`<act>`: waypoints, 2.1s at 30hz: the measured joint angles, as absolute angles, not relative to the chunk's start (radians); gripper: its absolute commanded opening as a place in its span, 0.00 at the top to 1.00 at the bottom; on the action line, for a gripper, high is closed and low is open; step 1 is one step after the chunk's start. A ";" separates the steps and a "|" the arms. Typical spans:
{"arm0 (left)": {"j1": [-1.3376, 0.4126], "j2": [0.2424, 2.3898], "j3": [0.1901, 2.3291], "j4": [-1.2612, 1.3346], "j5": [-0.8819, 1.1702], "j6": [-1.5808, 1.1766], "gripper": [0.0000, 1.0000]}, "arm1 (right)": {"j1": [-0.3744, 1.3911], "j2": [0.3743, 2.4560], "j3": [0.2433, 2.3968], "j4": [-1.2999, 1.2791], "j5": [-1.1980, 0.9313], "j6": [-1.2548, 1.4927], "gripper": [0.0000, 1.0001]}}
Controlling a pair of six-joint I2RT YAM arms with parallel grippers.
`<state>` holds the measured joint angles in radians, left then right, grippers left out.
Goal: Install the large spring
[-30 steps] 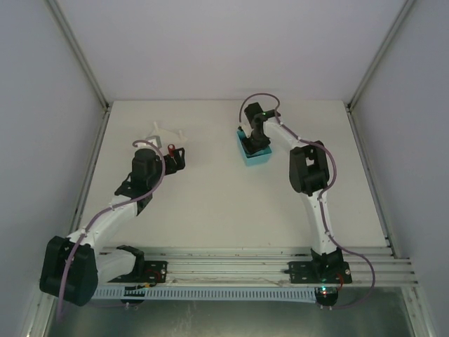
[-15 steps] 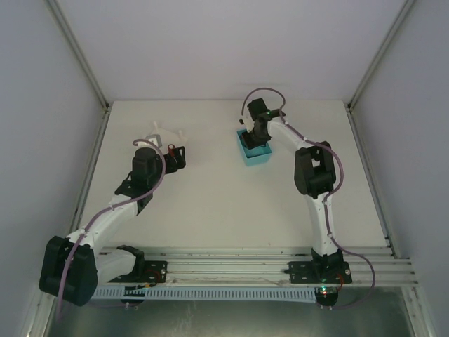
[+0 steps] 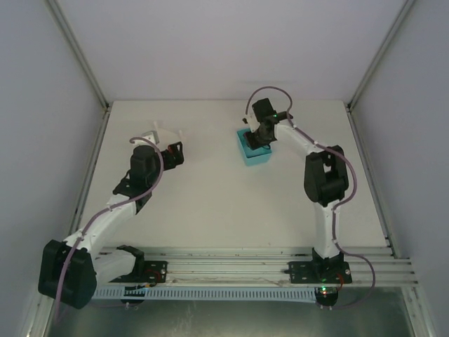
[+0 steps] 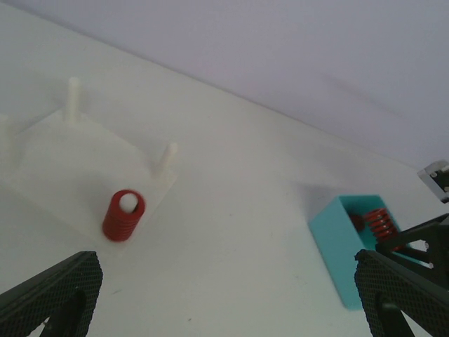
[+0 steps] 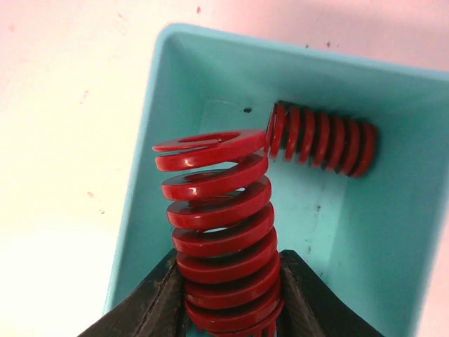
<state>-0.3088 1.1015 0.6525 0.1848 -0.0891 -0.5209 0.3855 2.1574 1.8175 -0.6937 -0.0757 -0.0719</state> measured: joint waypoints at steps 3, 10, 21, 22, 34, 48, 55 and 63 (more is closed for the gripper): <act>-0.309 1.108 0.676 0.208 -0.035 -0.517 0.15 | 0.385 2.086 1.751 -0.648 -0.073 -0.073 0.89; -0.346 1.220 0.803 0.235 0.113 -0.484 0.39 | 0.401 1.913 1.538 -0.522 -0.072 -0.076 0.91; -0.409 1.339 0.911 0.270 0.316 -0.494 0.32 | 0.562 1.614 1.152 -0.189 -0.121 -0.063 0.91; -0.410 1.345 0.914 0.273 0.332 -0.499 0.33 | 0.572 1.600 1.127 -0.159 -0.131 -0.055 0.91; -0.440 1.423 0.996 0.243 0.426 -0.518 0.38 | 0.619 1.565 1.034 0.060 -0.179 0.001 0.91; -0.464 1.533 1.011 0.215 0.483 -0.567 0.46 | 0.657 1.535 1.012 0.113 -0.186 -0.001 0.91; -0.469 1.533 1.011 0.220 0.513 -0.588 0.67 | 0.666 1.535 1.012 0.112 -0.184 -0.004 0.90; -0.468 1.533 1.010 0.227 0.532 -0.612 1.00 | 0.669 1.535 1.012 0.111 -0.177 -0.008 0.56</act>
